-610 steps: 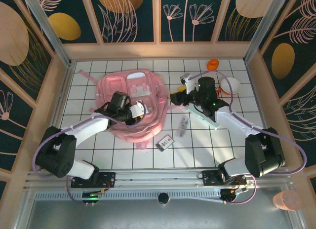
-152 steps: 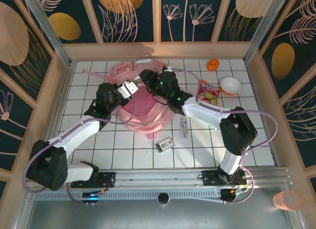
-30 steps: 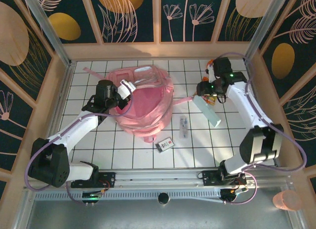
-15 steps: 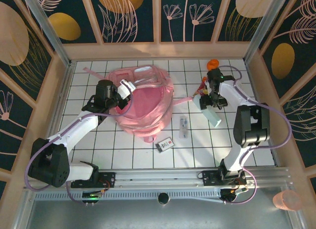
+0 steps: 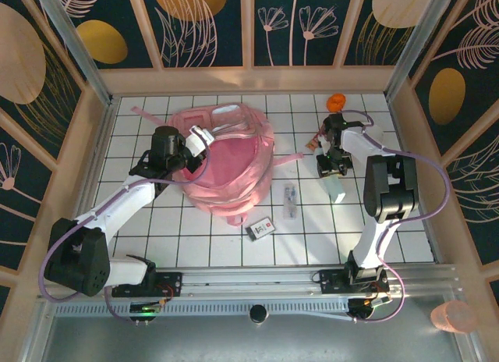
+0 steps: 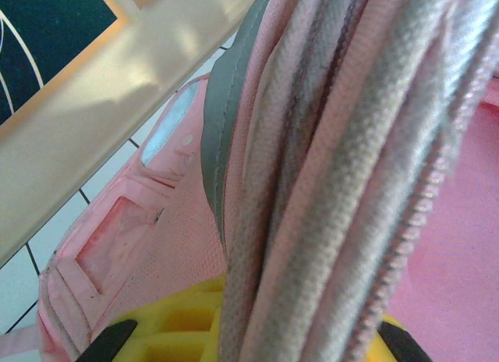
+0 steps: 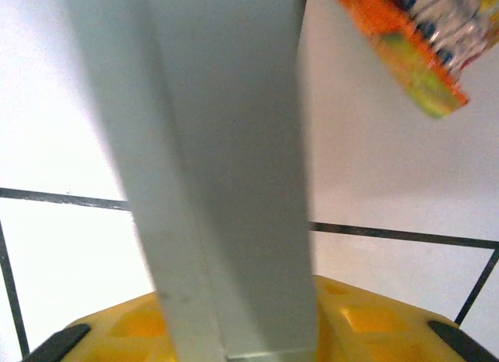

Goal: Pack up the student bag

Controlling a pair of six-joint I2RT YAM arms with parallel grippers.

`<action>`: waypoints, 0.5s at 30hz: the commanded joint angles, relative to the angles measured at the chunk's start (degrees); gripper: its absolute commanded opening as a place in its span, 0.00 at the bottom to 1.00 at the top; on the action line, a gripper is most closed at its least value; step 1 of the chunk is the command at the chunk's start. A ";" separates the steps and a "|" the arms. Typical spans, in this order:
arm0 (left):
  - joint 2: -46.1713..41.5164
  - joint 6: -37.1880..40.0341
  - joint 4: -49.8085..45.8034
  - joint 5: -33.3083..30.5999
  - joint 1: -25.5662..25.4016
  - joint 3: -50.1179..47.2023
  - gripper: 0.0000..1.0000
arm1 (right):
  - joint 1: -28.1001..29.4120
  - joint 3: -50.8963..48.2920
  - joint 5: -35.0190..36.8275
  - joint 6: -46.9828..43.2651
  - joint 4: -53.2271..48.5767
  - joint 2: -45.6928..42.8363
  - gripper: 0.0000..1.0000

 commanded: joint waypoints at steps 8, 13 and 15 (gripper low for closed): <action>-2.59 -2.66 6.73 5.59 -0.20 1.27 0.00 | -0.35 6.60 -5.29 5.97 -3.58 -8.83 0.30; -2.69 -5.83 7.40 5.04 -0.14 2.84 0.00 | 0.35 6.09 -19.71 17.50 4.98 -19.00 0.27; -2.47 -7.45 7.78 4.58 -0.15 3.75 0.00 | 1.12 1.14 -27.48 26.25 15.31 -23.92 0.24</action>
